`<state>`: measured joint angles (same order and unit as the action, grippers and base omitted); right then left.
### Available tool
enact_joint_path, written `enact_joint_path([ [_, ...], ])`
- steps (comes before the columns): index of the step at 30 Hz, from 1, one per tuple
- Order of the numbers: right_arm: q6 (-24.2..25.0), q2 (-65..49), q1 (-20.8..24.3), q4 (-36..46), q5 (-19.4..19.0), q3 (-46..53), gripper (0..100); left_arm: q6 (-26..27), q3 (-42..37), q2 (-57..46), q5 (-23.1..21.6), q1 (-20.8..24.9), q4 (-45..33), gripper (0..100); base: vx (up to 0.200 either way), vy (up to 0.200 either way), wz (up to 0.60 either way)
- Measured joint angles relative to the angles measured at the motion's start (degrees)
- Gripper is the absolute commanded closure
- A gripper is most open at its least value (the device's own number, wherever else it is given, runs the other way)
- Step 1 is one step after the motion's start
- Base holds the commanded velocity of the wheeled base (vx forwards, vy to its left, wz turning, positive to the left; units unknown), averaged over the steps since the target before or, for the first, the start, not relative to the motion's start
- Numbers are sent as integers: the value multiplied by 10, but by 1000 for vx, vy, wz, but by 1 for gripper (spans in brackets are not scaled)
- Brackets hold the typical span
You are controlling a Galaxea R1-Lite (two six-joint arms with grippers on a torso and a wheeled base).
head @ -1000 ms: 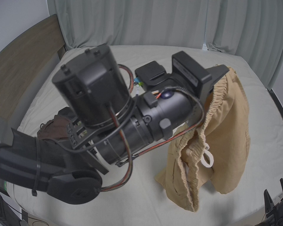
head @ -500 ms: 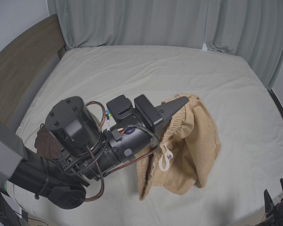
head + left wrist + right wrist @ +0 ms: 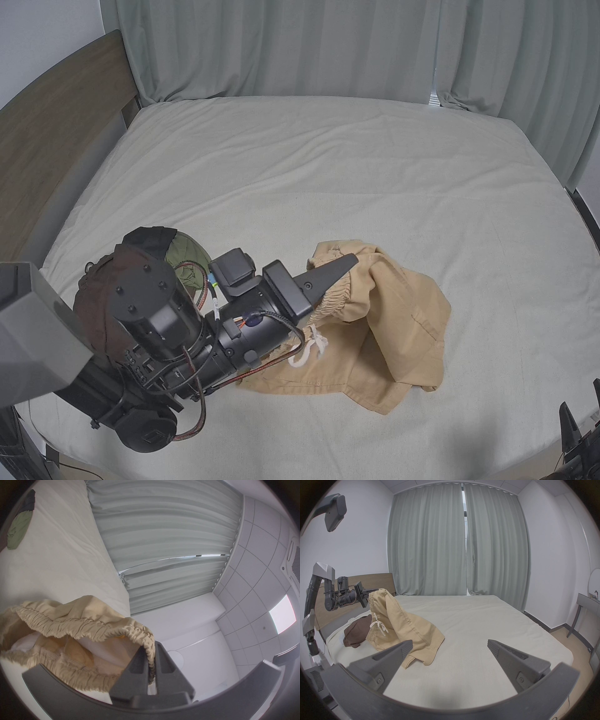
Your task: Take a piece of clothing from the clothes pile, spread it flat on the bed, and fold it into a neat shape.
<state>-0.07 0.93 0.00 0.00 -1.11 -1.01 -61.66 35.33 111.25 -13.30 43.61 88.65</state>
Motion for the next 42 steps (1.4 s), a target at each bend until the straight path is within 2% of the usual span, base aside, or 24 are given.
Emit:
enact_joint_path([
  [5,0,0,0,0,0,0,0,35,-25,2,3,-14,1,100,0,0,0],
  [14,0,0,0,0,0,0,0,47,-55,3,4,-50,2,100,0,0,0],
  [21,0,0,0,0,0,0,0,85,-70,4,4,-86,1,100,0,0,0],
  [32,0,0,0,0,0,0,0,104,-75,7,-2,-149,1,100,0,0,0],
  [42,0,0,0,0,1,0,0,118,-83,19,-2,-181,2,100,0,0,0],
])
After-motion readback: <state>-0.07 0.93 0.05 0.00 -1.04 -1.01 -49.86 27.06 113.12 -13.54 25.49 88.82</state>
